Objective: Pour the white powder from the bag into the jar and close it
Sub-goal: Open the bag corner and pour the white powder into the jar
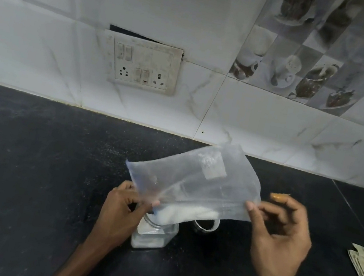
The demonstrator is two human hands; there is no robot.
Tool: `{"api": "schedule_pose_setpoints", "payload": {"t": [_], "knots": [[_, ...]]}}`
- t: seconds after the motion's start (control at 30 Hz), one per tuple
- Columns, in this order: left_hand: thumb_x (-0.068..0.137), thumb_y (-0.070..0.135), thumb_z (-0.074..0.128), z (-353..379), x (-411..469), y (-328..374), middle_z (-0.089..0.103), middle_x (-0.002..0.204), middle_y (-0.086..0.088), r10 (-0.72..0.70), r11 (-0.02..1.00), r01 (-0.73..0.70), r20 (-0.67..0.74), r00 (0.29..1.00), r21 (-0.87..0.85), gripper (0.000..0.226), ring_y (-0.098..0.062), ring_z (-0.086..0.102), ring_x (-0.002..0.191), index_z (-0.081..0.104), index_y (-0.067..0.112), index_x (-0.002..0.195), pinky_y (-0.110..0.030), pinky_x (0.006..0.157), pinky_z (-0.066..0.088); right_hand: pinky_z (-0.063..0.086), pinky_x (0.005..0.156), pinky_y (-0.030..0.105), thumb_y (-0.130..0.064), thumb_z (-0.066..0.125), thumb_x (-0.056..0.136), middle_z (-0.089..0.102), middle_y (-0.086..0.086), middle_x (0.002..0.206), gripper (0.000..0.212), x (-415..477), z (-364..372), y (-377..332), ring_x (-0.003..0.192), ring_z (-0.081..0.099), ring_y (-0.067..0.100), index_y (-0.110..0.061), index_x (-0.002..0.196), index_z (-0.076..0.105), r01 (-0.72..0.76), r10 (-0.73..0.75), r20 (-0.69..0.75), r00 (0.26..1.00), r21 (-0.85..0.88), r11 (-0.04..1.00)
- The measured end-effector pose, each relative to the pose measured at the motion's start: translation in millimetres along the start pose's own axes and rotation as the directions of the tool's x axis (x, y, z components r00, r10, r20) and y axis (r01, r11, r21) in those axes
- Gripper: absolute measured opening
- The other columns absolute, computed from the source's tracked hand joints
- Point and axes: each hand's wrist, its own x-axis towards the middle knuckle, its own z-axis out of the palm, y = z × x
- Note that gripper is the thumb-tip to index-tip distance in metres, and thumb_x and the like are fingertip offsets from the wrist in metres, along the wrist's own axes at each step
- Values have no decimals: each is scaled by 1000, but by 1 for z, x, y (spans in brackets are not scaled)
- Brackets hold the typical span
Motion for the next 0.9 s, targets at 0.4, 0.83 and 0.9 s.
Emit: {"api": "schedule_pose_setpoints", "payload": {"t": [0.4, 0.83, 0.9], "knots": [[75, 23, 85, -4, 2, 2, 69, 95, 30, 23, 1000, -23, 0, 1000, -14, 19, -5, 69, 92, 77, 40, 79, -38, 76, 60, 51, 76, 12, -4, 80, 76, 74, -8, 83, 40, 2, 2, -1, 73, 68, 7, -22, 105, 60, -43, 44, 36, 998, -32, 999], [75, 29, 84, -4, 3, 4, 70, 96, 29, 50, 999, -50, 5, 999, -16, 21, -4, 69, 92, 74, 48, 78, -36, 76, 60, 57, 68, 18, -6, 63, 92, 76, -6, 92, 15, -3, 1, 9, 82, 71, 7, -16, 98, 71, -246, 237, 100, 966, 91, 965], [71, 47, 74, -4, 2, 4, 70, 96, 29, 59, 998, -59, -1, 998, -9, 8, -5, 69, 92, 75, 44, 79, -39, 76, 60, 59, 63, 23, -7, 59, 95, 76, -3, 96, 17, -1, -2, 8, 83, 72, 10, -14, 106, 68, -298, 280, 155, 947, 110, 948]]}}
